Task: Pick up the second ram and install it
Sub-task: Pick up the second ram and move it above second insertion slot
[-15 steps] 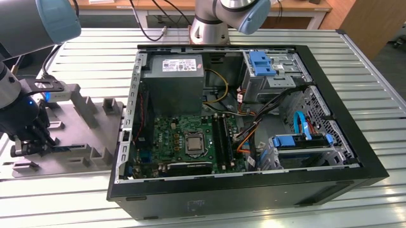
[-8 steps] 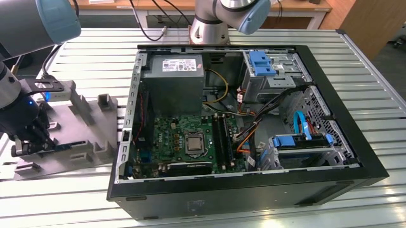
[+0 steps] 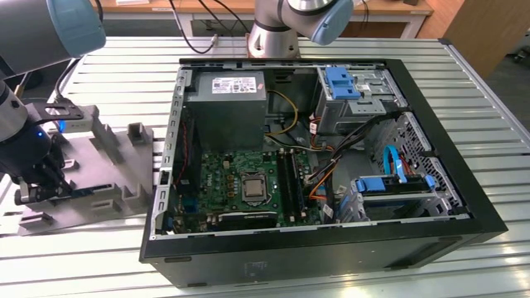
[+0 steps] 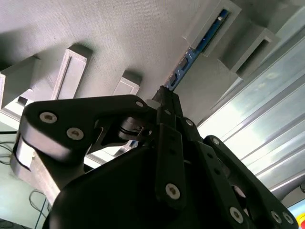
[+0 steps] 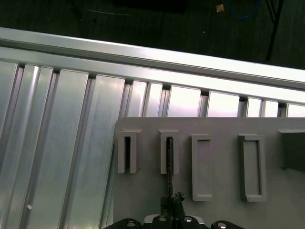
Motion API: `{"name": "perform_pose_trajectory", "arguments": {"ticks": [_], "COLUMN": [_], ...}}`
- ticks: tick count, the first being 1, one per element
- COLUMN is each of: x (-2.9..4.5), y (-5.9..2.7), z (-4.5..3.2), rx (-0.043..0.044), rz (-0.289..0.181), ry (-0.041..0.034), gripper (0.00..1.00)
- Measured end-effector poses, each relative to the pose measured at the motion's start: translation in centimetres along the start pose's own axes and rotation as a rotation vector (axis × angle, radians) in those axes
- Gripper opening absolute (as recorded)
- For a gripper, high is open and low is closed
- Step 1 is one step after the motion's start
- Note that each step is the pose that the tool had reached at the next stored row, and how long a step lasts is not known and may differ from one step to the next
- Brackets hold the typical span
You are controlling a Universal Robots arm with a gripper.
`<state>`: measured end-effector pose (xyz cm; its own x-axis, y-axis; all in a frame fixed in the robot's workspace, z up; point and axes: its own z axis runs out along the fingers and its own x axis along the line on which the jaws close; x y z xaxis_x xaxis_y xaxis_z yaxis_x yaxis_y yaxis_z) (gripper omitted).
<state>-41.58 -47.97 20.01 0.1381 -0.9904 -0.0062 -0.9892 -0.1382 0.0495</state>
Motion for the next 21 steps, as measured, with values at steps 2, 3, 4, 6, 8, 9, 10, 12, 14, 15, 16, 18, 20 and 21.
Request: {"name": "perform_pose_trajectory", "arguments": {"ticks": [2, 3, 4, 6, 8, 9, 10, 12, 14, 15, 16, 18, 20, 21], "x": [0.00, 0.00, 0.00, 0.00, 0.00, 0.00, 0.00, 0.01, 0.00, 0.00, 0.00, 0.00, 0.00, 0.00], "y": [0.00, 0.00, 0.00, 0.00, 0.00, -0.01, -0.01, -0.01, -0.01, -0.01, -0.01, -0.01, -0.01, -0.01], "z": [0.02, 0.04, 0.06, 0.11, 0.15, 0.17, 0.18, 0.20, 0.21, 0.21, 0.22, 0.22, 0.22, 0.23], "rx": [-0.0001, 0.0000, 0.0001, 0.0003, 0.0005, 0.0006, 0.0008, 0.0010, 0.0012, 0.0013, 0.0014, 0.0015, 0.0015, 0.0015], "rz": [0.022, 0.040, 0.058, 0.094, 0.131, 0.148, 0.168, 0.203, 0.239, 0.247, 0.247, 0.248, 0.248, 0.247], "ry": [-0.0009, -0.0018, -0.0027, -0.0045, -0.0063, -0.0071, -0.0081, -0.0099, -0.0116, -0.0120, -0.0121, -0.0122, -0.0122, -0.0122], "gripper": [0.12, 0.12, 0.12, 0.12, 0.12, 0.12, 0.12, 0.12, 0.12, 0.12, 0.12, 0.12, 0.12, 0.12]}}
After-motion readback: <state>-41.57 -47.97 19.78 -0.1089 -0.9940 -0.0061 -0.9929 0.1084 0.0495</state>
